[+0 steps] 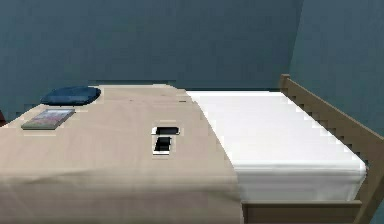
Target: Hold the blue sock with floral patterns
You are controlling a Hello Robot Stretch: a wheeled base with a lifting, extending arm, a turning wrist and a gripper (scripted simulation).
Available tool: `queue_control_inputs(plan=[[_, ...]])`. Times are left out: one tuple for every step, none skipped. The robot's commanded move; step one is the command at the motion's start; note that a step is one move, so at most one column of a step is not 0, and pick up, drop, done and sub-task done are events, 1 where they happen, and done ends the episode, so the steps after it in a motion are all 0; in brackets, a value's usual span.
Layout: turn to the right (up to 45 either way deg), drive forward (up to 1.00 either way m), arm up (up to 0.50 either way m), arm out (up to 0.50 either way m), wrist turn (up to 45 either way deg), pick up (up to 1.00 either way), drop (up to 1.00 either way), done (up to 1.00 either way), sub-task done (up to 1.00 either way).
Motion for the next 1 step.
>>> queue_control_inputs(plan=[[0.0,0.0,0.0,0.0,45.0,0.0,0.0,0.0,0.0]])
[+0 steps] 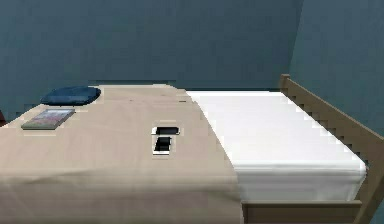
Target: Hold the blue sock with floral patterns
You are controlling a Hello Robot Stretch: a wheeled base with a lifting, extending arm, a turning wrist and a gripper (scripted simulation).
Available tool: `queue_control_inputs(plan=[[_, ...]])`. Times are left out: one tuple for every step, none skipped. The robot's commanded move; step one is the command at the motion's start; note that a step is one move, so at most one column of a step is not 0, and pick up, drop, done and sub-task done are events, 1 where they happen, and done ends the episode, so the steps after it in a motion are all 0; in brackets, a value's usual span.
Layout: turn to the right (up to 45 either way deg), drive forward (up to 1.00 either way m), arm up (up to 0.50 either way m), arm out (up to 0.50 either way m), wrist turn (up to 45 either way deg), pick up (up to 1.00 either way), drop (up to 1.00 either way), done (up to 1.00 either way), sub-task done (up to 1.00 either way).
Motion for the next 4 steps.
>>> queue_control_inputs(plan=[[0.0,0.0,0.0,0.0,45.0,0.0,0.0,0.0,0.0],[0.0,0.0,0.0,0.0,9.0,0.0,0.0,0.0,0.0],[0.0,0.0,-0.3,0.0,0.0,0.0,0.0,0.0,0.0],[0.0,0.0,0.0,0.0,0.0,1.0,0.0,0.0,0.0]])
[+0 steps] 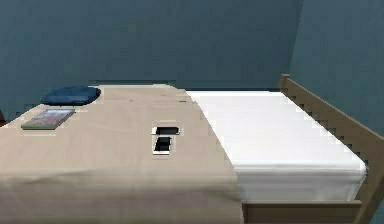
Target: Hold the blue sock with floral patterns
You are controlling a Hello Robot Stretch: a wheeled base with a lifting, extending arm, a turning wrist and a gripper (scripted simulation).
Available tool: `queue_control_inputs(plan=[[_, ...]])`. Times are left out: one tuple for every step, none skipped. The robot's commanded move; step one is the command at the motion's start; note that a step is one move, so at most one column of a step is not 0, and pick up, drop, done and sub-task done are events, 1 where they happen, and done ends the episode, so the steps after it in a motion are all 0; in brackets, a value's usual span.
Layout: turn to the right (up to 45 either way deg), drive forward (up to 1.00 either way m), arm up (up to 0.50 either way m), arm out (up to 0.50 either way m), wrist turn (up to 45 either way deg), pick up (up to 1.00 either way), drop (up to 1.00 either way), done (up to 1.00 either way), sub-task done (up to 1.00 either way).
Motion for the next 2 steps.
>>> queue_control_inputs(plan=[[0.0,0.0,0.1,0.0,0.0,0.0,0.0,0.0,0.0],[0.0,0.0,0.0,0.0,0.0,0.0,0.0,1.0,0.0]])
